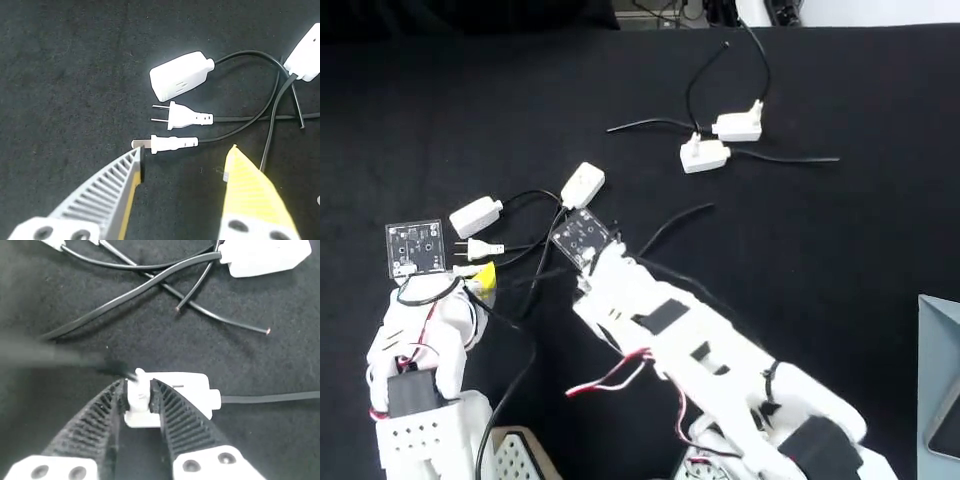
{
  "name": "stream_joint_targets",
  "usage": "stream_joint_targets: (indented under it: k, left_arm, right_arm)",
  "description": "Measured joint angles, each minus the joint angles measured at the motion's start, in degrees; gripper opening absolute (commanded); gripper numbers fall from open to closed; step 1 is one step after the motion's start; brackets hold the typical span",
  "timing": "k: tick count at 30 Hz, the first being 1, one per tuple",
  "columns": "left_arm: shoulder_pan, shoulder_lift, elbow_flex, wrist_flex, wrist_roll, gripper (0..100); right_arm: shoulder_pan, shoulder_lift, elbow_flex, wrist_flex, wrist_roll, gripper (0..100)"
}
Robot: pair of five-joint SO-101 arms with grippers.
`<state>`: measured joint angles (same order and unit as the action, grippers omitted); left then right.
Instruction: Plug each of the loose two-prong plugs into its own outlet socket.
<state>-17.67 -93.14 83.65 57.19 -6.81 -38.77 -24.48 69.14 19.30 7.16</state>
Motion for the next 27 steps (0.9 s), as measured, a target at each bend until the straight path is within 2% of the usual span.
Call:
stream_joint_targets:
  k: [12, 19, 27]
  left_arm:
    - [0.0, 0.0, 0.0, 0.0, 0.0, 27]
    - [0.0, 0.0, 0.0, 0.0, 0.0, 27]
    - [0.0, 0.0, 0.0, 0.0, 0.0, 27]
  right_arm:
    - [12.8, -2.8, -1.2, 0.4, 1.1, 1.1]
    - [22.1, -3.0, -7.3, 0.3, 1.1, 1.1]
    - [28.7, 2.6, -13.0, -6.9, 1.1, 1.2]
